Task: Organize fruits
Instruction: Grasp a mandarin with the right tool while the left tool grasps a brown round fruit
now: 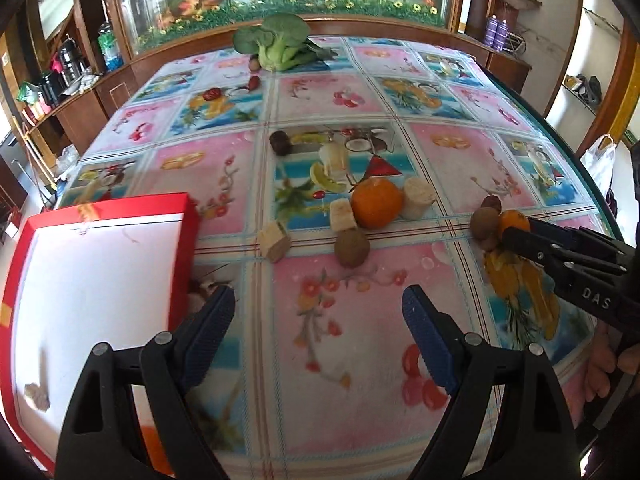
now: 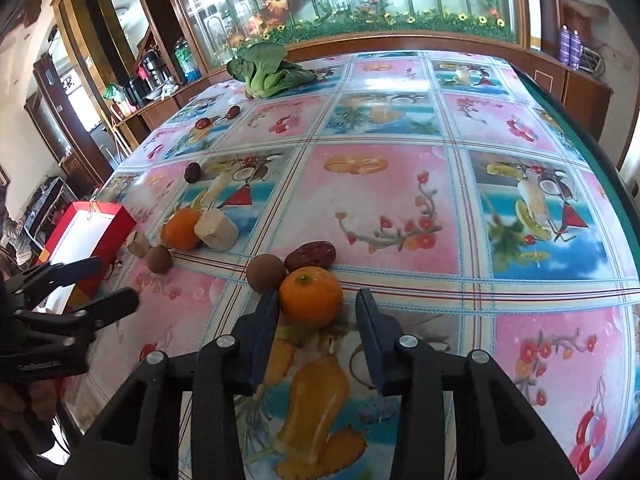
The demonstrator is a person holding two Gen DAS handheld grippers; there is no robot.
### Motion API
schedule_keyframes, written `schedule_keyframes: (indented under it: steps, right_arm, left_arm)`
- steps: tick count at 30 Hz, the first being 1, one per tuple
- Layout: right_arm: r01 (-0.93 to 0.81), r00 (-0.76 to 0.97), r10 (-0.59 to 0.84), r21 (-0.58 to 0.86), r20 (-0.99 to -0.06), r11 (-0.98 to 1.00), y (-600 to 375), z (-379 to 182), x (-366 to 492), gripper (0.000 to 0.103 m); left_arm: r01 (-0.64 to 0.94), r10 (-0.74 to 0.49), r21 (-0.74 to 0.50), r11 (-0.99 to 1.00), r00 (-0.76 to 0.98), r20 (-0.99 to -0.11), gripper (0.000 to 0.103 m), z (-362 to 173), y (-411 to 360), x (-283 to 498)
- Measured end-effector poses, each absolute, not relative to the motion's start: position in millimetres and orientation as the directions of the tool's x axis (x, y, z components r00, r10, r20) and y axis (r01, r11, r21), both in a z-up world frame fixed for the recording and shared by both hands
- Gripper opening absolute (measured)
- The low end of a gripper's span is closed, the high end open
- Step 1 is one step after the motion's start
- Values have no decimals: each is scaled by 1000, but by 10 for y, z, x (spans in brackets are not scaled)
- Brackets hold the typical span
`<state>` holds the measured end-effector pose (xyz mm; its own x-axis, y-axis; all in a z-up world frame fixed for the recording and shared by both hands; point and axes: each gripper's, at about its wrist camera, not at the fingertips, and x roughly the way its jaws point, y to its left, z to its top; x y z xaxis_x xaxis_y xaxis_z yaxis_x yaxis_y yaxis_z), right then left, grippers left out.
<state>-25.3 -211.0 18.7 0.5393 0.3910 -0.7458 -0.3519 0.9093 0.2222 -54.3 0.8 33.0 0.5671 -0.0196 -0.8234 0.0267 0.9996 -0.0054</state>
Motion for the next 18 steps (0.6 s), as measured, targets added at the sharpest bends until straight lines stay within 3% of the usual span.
schedule_keyframes:
  steps: [14, 18]
  right_arm:
    - [-365, 544, 388, 206, -744, 908, -2055, 210, -259, 38]
    - [-371, 546, 388, 201, -743, 907, -2049, 210, -258, 37]
  left_arm:
    - [38, -36, -18, 999, 549, -835, 62, 164, -94, -209]
    - [33, -29, -12, 999, 561, -827, 51, 166, -83, -197]
